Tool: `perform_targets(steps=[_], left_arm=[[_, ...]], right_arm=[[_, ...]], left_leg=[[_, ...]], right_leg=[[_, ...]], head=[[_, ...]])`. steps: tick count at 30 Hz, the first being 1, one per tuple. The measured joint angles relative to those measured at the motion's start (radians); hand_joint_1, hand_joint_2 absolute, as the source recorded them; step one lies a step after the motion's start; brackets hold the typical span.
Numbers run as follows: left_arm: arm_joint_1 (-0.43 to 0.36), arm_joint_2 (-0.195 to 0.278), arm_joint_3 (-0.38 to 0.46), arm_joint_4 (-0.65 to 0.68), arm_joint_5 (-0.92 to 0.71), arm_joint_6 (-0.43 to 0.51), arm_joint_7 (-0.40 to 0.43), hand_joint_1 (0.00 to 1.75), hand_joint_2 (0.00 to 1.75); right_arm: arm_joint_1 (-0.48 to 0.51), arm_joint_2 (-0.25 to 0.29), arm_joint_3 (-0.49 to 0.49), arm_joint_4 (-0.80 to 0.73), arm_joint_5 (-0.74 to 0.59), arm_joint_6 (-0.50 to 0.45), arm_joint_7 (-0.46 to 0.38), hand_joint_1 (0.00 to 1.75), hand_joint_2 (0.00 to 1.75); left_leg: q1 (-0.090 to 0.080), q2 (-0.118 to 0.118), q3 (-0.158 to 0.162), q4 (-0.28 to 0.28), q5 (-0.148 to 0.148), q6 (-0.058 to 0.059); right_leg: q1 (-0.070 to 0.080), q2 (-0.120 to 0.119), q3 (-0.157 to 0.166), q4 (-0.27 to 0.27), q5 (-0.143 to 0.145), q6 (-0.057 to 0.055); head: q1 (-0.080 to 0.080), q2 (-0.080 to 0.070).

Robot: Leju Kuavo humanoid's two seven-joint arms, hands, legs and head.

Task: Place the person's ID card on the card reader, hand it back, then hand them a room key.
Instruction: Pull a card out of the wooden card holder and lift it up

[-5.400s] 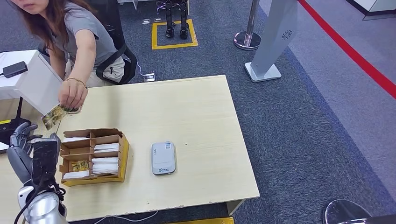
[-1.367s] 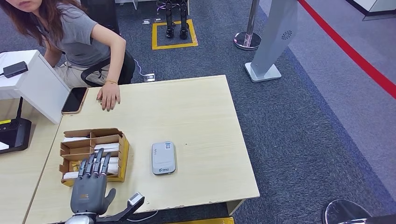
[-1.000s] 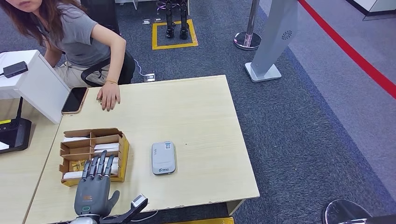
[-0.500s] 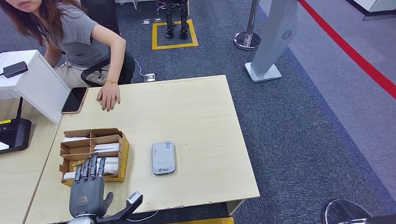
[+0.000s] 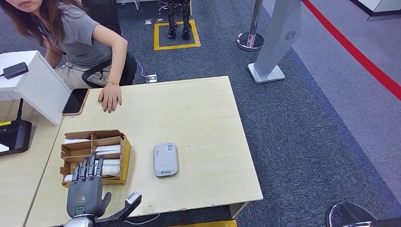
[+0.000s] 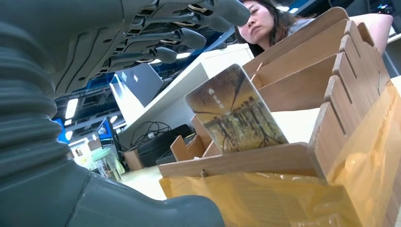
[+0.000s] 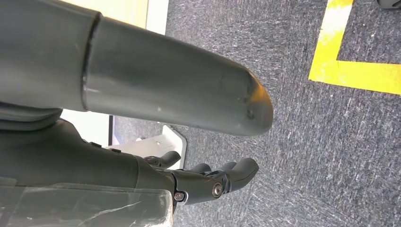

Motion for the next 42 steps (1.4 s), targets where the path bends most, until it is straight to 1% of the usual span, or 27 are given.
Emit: perform_targets(steps=[7,15,25,42], left_arm=[[-0.009,0.000,0.000,0.000,0.000,-0.003,-0.020,0.00,1.75],[-0.012,0.000,0.000,0.000,0.000,-0.010,-0.024,0.00,1.75],[-0.013,0.000,0.000,0.000,0.000,-0.027,0.013,0.00,1.75],[-0.017,0.006,0.000,0.000,0.000,-0.027,0.026,0.00,1.75]], right_arm=[[0.000,0.000,0.000,0.000,0.002,0.000,0.000,0.00,0.00],[0.000,0.000,0.000,0.000,0.002,0.000,0.000,0.00,0.00],[0.000,0.000,0.000,0.000,0.006,-0.001,0.000,0.00,0.00],[0.000,0.000,0.000,0.000,0.008,-0.001,0.000,0.00,0.00]], left_leg=[[0.000,0.000,0.000,0.000,0.000,0.000],[0.000,0.000,0.000,0.000,0.000,0.000],[0.000,0.000,0.000,0.000,0.000,0.000],[0.000,0.000,0.000,0.000,0.000,0.000]], right_leg=[[0.000,0.000,0.000,0.000,0.000,0.000],[0.000,0.000,0.000,0.000,0.000,0.000],[0.000,0.000,0.000,0.000,0.000,0.000],[0.000,0.000,0.000,0.000,0.000,0.000]], head=[[0.000,0.000],[0.000,0.000],[0.000,0.000],[0.000,0.000]])
